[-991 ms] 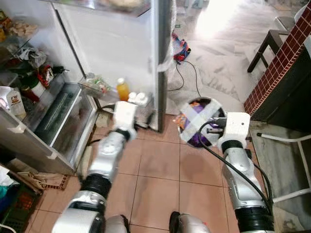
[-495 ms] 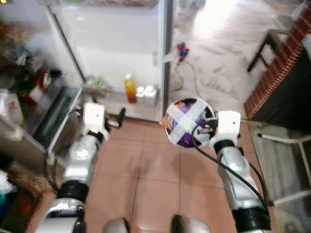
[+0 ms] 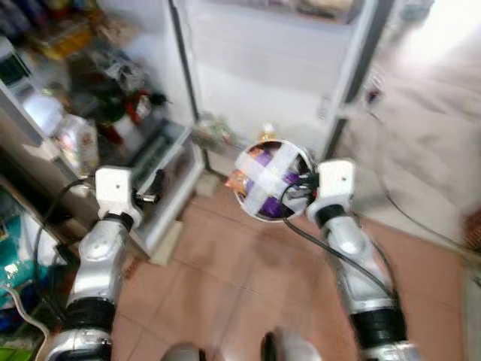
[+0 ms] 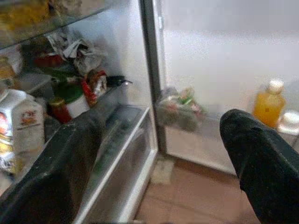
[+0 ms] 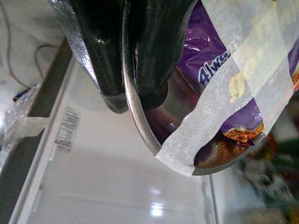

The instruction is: Restocking fridge

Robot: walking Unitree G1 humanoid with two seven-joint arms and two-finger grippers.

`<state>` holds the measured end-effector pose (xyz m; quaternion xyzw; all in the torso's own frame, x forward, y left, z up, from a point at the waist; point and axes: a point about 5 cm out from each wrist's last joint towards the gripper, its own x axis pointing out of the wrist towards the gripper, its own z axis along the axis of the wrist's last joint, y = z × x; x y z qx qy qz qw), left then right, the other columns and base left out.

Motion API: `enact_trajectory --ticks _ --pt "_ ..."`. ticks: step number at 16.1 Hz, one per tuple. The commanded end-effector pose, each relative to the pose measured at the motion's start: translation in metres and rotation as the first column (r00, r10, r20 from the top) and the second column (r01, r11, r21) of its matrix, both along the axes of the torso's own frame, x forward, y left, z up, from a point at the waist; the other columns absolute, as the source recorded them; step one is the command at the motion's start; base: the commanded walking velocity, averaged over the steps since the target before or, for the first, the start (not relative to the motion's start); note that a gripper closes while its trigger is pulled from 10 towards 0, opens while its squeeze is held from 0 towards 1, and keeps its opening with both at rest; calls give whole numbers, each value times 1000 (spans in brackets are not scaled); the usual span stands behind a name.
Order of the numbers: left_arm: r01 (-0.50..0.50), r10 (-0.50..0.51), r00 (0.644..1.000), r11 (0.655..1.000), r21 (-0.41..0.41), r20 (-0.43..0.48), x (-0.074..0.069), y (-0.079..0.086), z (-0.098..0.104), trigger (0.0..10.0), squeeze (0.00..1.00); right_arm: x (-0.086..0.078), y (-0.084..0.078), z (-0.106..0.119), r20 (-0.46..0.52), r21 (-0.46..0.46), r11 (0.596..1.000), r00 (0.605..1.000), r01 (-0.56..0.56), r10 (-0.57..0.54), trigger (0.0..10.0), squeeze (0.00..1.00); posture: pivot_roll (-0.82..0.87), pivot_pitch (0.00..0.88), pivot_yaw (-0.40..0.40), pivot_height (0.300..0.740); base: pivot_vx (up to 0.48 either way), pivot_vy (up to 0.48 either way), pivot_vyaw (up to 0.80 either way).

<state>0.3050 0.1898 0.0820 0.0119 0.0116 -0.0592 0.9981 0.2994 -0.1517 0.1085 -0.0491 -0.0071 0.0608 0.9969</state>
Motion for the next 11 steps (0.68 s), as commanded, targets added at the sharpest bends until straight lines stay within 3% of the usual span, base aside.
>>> enact_trajectory --ticks 1,3,7,11 --pt "-32 32 999 999 23 -14 -4 13 -1 10000 0 3 7 9 41 28 999 999 -18 16 10000 0 34 68 18 740 480 0 756" --pt "-35 35 999 999 13 -13 -4 10 -1 10000 0 4 11 9 44 27 999 999 -34 32 10000 0 36 67 17 740 390 0 756" --pt "-64 65 997 998 13 -33 -7 3 -3 10000 0 1 24 9 45 15 991 990 -132 132 10000 0 36 70 19 740 0 0 756" --pt "-70 71 997 997 17 -43 -8 -4 -5 10000 0 1 26 8 43 17 989 988 -149 148 10000 0 38 70 21 740 0 0 756"
